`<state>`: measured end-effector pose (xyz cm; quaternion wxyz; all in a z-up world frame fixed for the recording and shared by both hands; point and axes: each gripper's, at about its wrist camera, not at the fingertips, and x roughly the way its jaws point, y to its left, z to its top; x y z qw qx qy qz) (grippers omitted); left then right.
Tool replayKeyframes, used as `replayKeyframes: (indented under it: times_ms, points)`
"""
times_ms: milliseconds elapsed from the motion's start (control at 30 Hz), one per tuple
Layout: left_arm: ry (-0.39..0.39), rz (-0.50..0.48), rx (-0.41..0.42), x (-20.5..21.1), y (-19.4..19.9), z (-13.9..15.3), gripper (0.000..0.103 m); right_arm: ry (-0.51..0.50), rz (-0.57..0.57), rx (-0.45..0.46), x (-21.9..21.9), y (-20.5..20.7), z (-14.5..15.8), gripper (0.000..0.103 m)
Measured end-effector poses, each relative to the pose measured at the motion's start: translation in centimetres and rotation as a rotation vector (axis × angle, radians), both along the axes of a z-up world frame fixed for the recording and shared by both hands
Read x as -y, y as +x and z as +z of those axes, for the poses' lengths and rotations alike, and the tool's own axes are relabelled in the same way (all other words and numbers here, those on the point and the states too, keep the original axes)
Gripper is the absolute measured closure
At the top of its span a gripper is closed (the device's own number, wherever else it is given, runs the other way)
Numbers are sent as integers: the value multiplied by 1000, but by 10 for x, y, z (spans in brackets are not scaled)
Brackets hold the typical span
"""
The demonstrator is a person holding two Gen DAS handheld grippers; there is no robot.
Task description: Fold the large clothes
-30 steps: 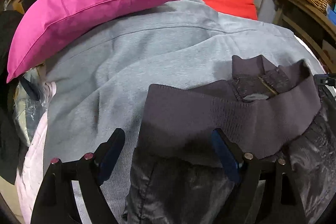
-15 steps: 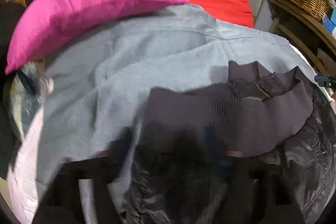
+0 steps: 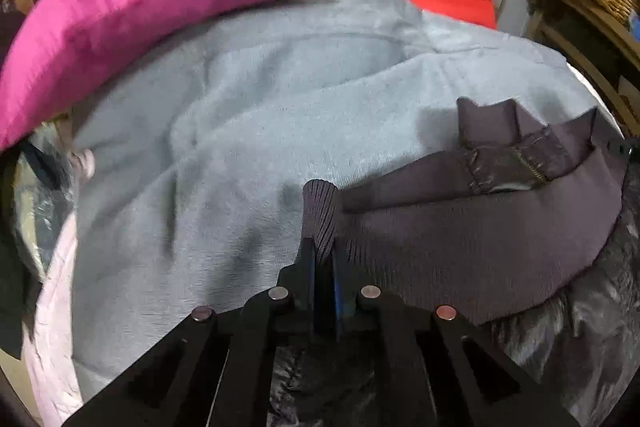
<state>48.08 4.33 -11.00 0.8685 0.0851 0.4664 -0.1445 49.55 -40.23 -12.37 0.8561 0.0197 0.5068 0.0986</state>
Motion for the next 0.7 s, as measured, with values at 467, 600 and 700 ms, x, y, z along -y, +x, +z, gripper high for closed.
replayKeyframes:
  times_ms: [467, 600, 700]
  points:
    - [-179, 250, -153, -52, 32, -40, 96, 271, -282, -49, 66, -8, -44, 92]
    - [-183, 243, -122, -50, 29, -33, 96, 262, -280, -49, 64, -10, -38, 91]
    - [-210, 212, -67, -50, 16, -19, 93, 269, -263, -21, 62, -15, -25, 91]
